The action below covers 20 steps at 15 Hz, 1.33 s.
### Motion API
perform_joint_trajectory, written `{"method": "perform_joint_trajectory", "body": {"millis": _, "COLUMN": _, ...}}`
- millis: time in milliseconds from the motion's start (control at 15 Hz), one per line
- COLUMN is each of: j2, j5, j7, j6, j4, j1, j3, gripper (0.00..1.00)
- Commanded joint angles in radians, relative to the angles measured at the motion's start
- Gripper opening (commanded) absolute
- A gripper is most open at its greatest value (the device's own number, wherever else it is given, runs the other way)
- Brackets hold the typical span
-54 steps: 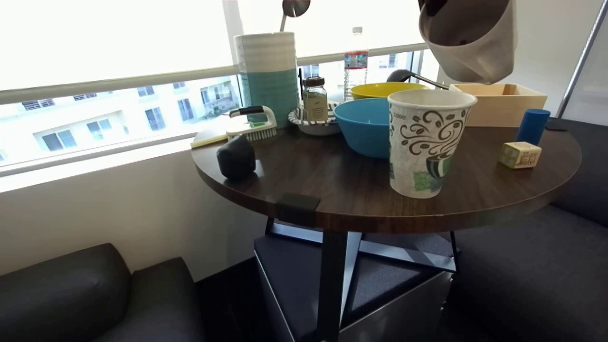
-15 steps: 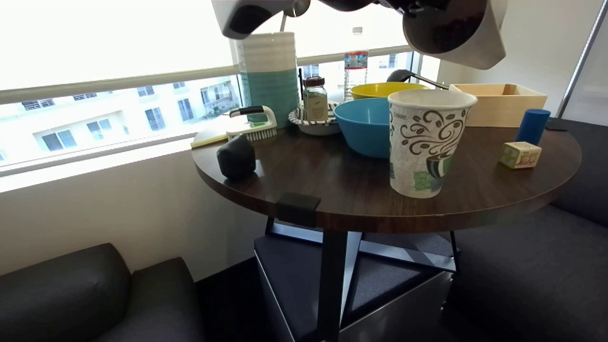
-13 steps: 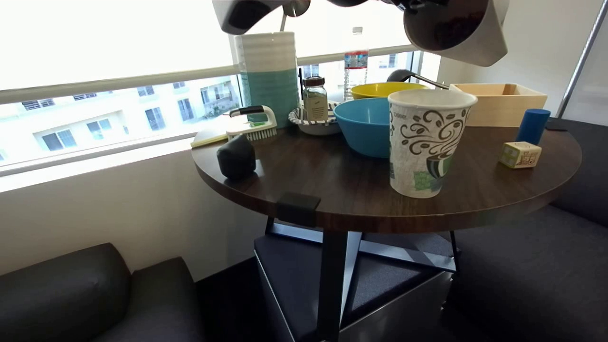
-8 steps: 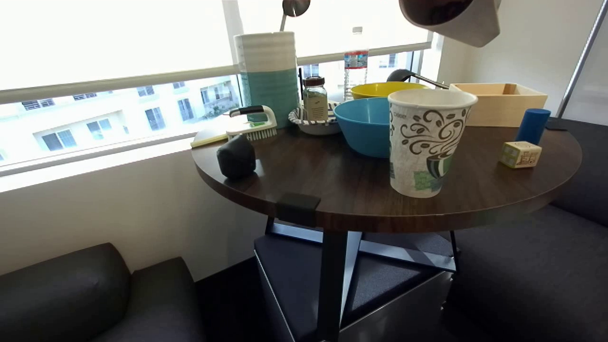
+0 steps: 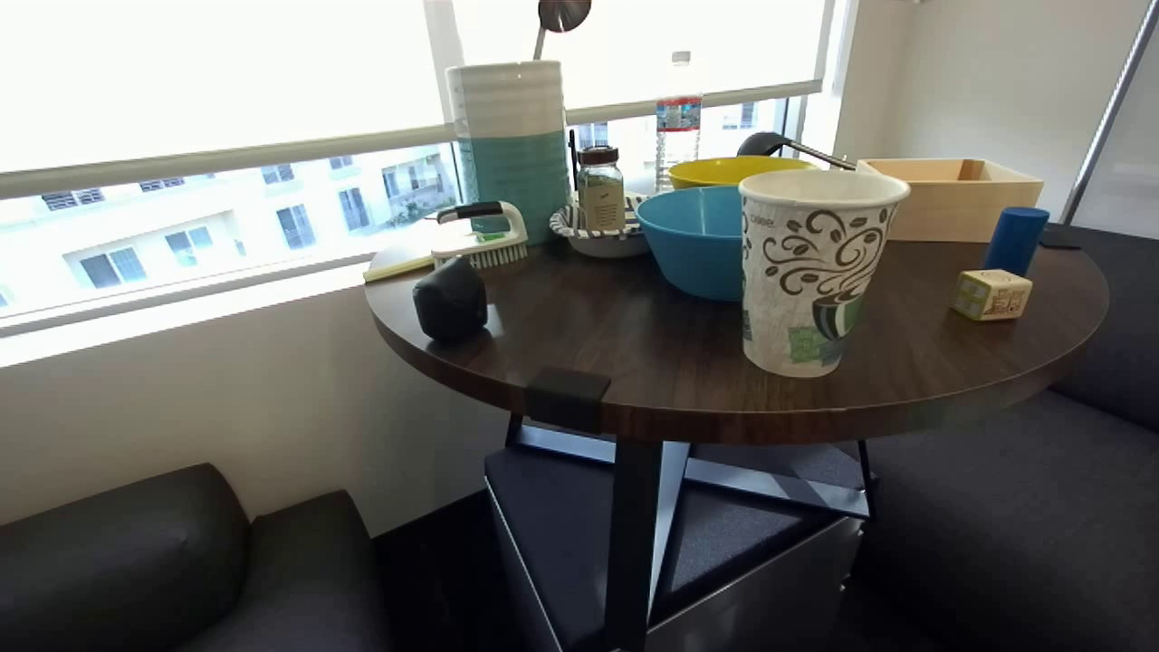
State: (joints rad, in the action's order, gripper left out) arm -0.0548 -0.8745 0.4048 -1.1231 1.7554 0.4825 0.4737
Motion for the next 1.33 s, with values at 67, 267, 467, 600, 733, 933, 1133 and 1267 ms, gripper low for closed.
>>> {"method": "perform_joint_trajectory", "body": {"millis": 67, "j2": -0.137, "j5": 0.136, "j7": -0.068, "j6": -0.172, "j4": 0.04, "j1": -0.03, "j3": -0.053, "gripper": 0.01}}
{"method": "perform_joint_trajectory", "body": {"millis": 267, "j2": -0.209, "j5": 0.224, "j7": -0.113, "j6": -0.306, "j4": 0.08, "j1": -0.048, "j3": -0.101, "gripper": 0.01}}
{"method": "perform_joint_trajectory", "body": {"millis": 467, "j2": -0.276, "j5": 0.323, "j7": -0.157, "j6": -0.449, "j4": 0.144, "j1": -0.066, "j3": -0.15, "gripper": 0.01}}
{"method": "perform_joint_trajectory", "body": {"millis": 600, "j2": -0.322, "j5": 0.385, "j7": -0.178, "j6": -0.558, "j4": 0.199, "j1": -0.079, "j3": -0.181, "gripper": 0.01}}
{"method": "perform_joint_trajectory", "body": {"millis": 733, "j2": -0.36, "j5": 0.44, "j7": -0.199, "j6": -0.674, "j4": 0.258, "j1": -0.092, "j3": -0.207, "gripper": 0.01}}
{"method": "perform_joint_trajectory", "body": {"millis": 933, "j2": -0.418, "j5": 0.509, "j7": -0.223, "j6": -0.86, "j4": 0.356, "j1": -0.111, "j3": -0.243, "gripper": 0.01}}
{"method": "perform_joint_trajectory", "body": {"millis": 1133, "j2": -0.381, "j5": 0.501, "j7": -0.204, "j6": -0.874, "j4": 0.329, "j1": -0.137, "j3": -0.223, "gripper": 0.05}}
{"method": "perform_joint_trajectory", "body": {"millis": 1267, "j2": -0.401, "j5": 0.509, "j7": -0.208, "j6": -0.906, "j4": 0.361, "j1": -0.139, "j3": -0.23, "gripper": 0.05}}
